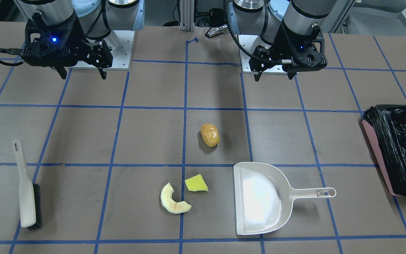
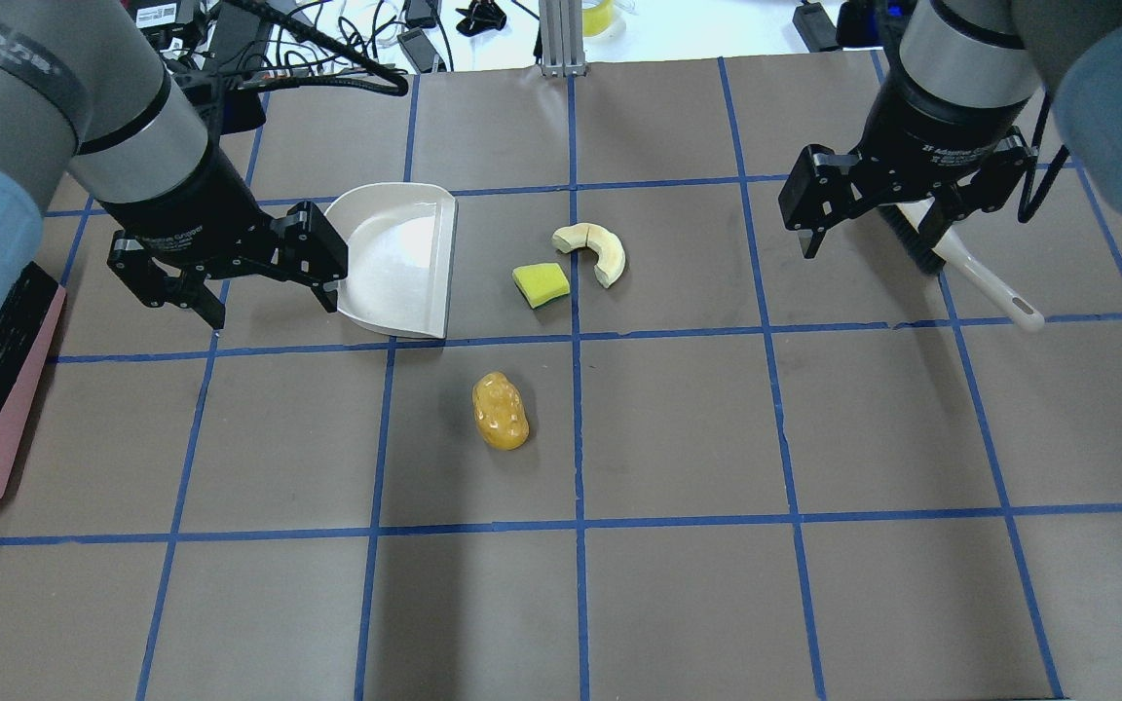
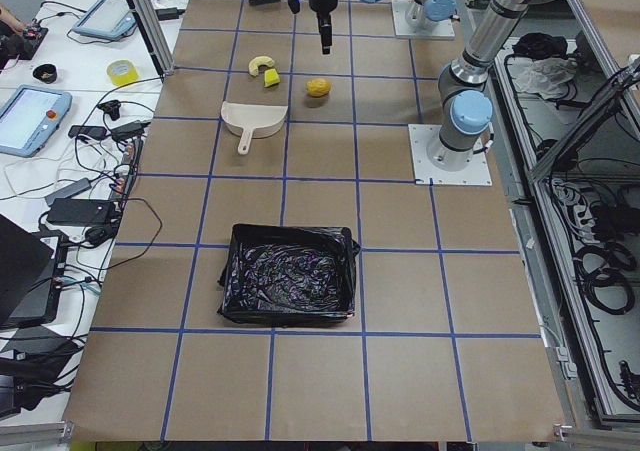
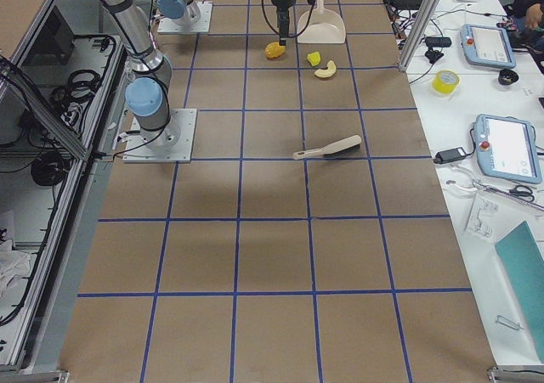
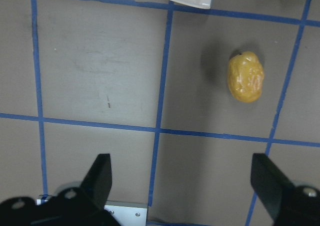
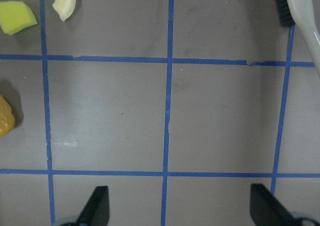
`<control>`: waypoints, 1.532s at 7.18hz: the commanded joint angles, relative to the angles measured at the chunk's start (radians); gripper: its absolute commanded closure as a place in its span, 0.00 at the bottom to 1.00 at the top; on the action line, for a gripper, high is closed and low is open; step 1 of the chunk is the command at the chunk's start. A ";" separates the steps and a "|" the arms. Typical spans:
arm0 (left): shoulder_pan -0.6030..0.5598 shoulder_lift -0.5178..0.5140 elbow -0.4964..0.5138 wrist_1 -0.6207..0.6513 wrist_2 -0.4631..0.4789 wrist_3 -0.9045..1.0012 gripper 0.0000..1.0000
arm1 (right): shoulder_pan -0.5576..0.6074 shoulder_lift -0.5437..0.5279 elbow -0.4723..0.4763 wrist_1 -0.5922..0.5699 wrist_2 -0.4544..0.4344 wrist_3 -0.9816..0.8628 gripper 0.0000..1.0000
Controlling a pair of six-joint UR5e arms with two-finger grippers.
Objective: Sweep and dump trash into bin
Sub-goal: 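Grasp the white dustpan handle with the left gripper and the brush handle with the right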
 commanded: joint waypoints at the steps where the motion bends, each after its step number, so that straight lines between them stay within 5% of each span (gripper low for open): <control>1: 0.097 -0.010 -0.010 -0.006 0.046 0.204 0.00 | -0.135 0.015 0.005 -0.016 -0.003 -0.273 0.00; 4: 0.315 -0.067 -0.011 0.009 0.046 0.743 0.00 | -0.329 0.136 0.005 -0.165 -0.008 -0.625 0.00; 9: 0.323 -0.368 0.010 0.292 0.023 1.241 0.00 | -0.401 0.381 0.008 -0.364 -0.040 -0.801 0.00; 11: 0.312 -0.423 0.044 0.426 -0.050 1.426 0.00 | -0.401 0.443 0.025 -0.367 -0.140 -0.800 0.00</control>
